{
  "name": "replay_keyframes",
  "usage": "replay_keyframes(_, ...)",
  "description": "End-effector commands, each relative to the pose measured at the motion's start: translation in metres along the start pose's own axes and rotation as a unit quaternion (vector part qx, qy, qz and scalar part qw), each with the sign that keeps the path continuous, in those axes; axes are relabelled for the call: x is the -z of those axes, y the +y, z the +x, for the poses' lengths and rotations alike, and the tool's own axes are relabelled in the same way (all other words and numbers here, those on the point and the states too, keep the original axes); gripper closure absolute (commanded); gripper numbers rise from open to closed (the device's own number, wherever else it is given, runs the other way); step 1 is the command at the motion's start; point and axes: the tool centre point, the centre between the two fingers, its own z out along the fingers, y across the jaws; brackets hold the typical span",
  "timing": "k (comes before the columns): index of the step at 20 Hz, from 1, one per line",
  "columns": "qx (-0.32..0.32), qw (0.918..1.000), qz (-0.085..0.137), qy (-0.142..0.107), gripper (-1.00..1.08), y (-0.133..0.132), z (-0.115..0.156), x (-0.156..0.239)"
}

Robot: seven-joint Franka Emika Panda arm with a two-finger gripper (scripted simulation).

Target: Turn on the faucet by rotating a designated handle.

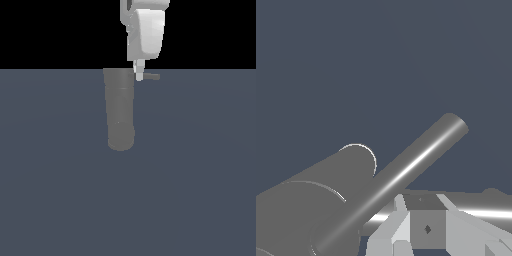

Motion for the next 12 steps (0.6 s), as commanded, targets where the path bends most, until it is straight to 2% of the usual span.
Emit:
replay_keyframes(1,-0.014,0.9999,0.005,0.002,1.08,-0.007,0.022,0.0)
replay_keyframes(12,-0.021,0.9998,0.005,0.002,1.08,-0.025,0.049,0.001)
